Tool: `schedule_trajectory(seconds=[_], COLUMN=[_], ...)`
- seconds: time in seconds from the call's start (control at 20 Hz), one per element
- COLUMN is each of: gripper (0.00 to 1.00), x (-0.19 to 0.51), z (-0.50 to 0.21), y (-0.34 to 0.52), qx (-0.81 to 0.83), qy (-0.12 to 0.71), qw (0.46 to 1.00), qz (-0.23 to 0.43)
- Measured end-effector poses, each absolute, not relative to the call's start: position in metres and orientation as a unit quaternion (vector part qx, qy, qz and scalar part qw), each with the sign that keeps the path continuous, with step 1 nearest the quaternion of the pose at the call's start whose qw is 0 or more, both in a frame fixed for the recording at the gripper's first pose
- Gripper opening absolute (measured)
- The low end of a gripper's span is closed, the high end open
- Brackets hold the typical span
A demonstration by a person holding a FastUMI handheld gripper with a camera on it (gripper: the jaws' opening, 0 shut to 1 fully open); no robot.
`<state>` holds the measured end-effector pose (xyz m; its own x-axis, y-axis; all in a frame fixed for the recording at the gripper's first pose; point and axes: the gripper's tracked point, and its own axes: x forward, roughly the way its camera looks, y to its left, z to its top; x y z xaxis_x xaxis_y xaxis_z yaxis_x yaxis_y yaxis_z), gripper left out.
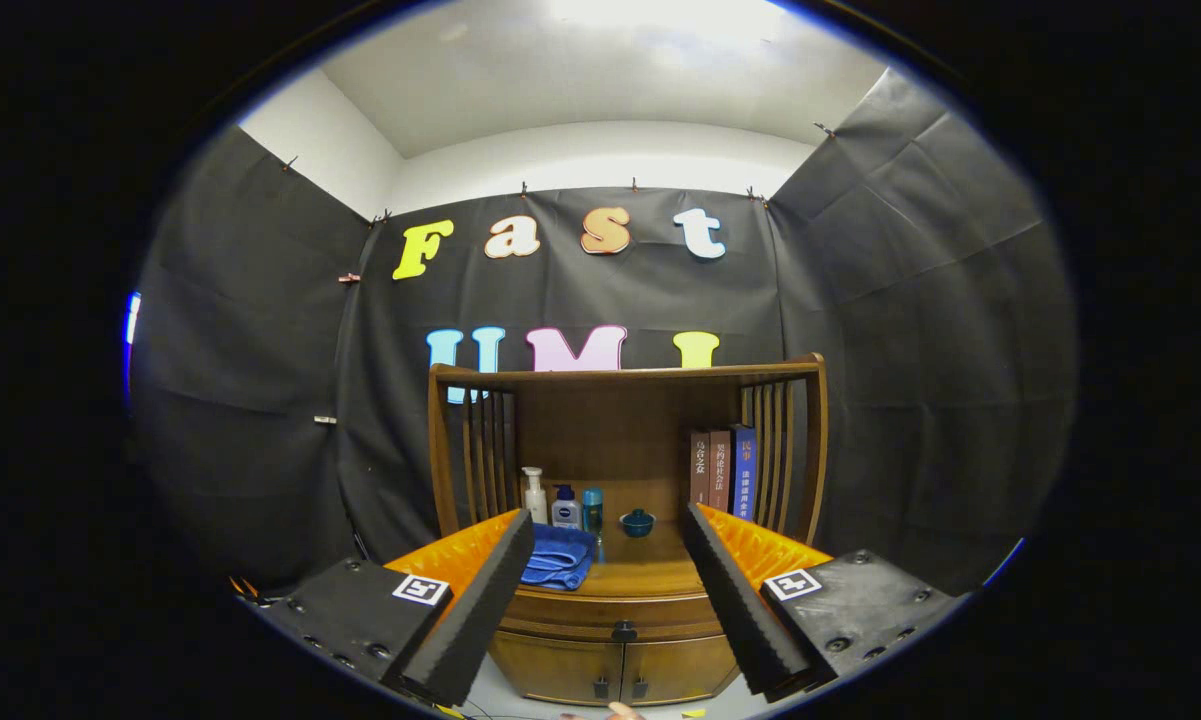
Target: Pull open the drawer, take out the items inside it, and place them on the countertop above the cabinet.
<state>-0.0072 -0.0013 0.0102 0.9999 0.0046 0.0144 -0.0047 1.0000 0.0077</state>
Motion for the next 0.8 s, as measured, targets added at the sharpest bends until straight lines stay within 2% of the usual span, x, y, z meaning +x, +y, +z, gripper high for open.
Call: schedule_trajectory(seconds=[0.8], gripper=[0.99], x=[0.000], z=[-0.006], y=[-0.003], qx=[-0.007], qy=[0.009], qw=[1.000], qz=[0.000])
